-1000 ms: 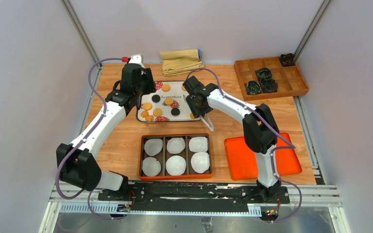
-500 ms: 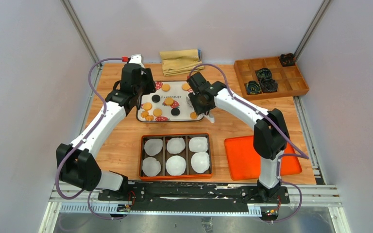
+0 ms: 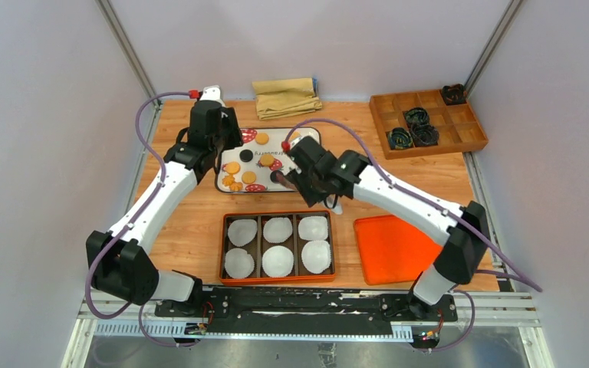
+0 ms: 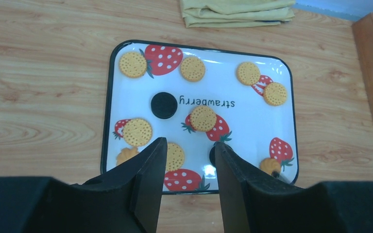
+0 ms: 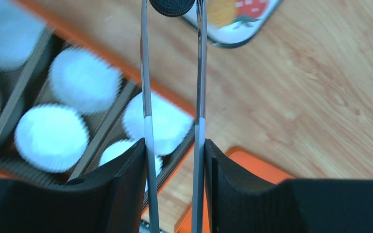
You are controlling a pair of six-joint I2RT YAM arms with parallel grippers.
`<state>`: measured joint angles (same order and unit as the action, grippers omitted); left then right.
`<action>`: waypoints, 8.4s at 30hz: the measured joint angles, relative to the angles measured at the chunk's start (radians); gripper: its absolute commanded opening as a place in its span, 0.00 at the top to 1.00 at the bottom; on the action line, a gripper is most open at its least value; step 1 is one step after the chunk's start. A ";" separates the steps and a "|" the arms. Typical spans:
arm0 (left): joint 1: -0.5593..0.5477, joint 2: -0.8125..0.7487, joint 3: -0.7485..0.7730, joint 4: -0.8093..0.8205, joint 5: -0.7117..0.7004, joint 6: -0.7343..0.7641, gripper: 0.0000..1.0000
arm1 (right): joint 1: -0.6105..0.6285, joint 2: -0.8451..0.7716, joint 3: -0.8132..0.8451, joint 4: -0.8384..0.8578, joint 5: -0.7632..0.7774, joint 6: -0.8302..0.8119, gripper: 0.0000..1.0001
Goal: Pack the cookies
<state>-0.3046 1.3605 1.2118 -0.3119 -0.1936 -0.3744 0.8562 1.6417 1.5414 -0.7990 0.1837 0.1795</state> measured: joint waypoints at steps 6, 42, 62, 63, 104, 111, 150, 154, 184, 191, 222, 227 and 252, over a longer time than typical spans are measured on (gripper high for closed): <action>0.000 0.000 0.001 -0.029 -0.010 -0.025 0.52 | 0.216 -0.145 -0.112 -0.036 0.002 0.023 1.00; 0.000 -0.060 -0.064 -0.025 0.055 -0.064 0.52 | 0.444 -0.113 -0.156 -0.113 0.081 0.152 0.98; 0.000 -0.062 -0.064 -0.025 0.076 -0.051 0.41 | 0.444 -0.056 -0.093 -0.101 0.089 0.141 0.46; 0.000 -0.062 -0.064 -0.024 0.079 -0.048 0.41 | 0.444 -0.056 -0.093 -0.100 0.089 0.141 0.46; 0.000 -0.044 -0.064 -0.005 0.080 -0.021 0.41 | 0.162 0.181 0.020 0.104 0.121 -0.009 0.46; 0.000 -0.044 -0.064 -0.005 0.076 -0.018 0.41 | 0.103 0.224 0.020 0.135 0.092 -0.011 0.46; 0.000 -0.032 -0.060 -0.020 0.033 -0.024 0.44 | 0.087 -0.184 -0.097 0.114 0.002 -0.028 1.00; 0.000 -0.025 -0.060 -0.024 0.039 -0.030 0.44 | 0.143 -0.264 -0.153 0.087 -0.021 -0.029 1.00; 0.000 -0.042 -0.059 -0.037 0.027 -0.034 0.42 | 0.390 -0.017 -0.036 0.055 -0.174 -0.067 0.85; 0.000 -0.044 -0.056 -0.050 0.020 -0.026 0.40 | 0.390 0.033 -0.018 0.034 -0.195 -0.069 0.64; -0.001 -0.159 -0.037 -0.082 0.050 -0.003 0.63 | 0.390 -0.036 0.015 0.021 -0.021 -0.071 0.70; -0.064 -0.164 0.010 -0.149 0.027 0.011 0.91 | 0.385 -0.138 -0.019 -0.003 0.107 -0.054 0.73; -0.476 -0.101 -0.231 -0.379 0.105 -0.176 1.00 | 0.219 -0.393 -0.093 -0.301 0.591 0.318 0.73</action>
<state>-0.7811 1.2598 0.9806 -0.6907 -0.0887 -0.5503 1.0752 1.2484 1.4479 -1.0996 0.7750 0.4973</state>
